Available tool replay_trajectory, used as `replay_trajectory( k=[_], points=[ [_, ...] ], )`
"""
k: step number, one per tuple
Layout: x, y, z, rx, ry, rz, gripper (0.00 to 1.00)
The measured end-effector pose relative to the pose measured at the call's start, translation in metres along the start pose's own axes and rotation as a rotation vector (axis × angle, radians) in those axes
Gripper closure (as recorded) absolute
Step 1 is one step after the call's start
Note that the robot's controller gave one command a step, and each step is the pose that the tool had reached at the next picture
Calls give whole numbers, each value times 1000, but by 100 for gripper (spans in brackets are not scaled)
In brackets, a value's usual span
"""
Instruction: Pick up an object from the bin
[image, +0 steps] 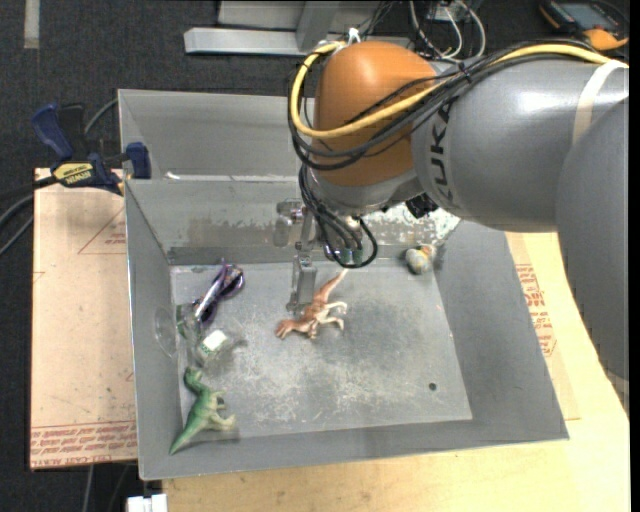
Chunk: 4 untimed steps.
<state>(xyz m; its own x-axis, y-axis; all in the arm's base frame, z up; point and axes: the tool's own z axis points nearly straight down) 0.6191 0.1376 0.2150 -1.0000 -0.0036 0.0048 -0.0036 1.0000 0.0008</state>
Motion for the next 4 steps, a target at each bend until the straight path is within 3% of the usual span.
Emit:
replay_trajectory(
  k=[1,2,3,4],
  points=[
    [-1,-1,-5,-1,-6,3,0],
    [20,-53,81,2,8,36,0],
    [36,-79,59,0,-8,33,0],
    [36,-78,60,-1,-8,34,0]
  ],
)
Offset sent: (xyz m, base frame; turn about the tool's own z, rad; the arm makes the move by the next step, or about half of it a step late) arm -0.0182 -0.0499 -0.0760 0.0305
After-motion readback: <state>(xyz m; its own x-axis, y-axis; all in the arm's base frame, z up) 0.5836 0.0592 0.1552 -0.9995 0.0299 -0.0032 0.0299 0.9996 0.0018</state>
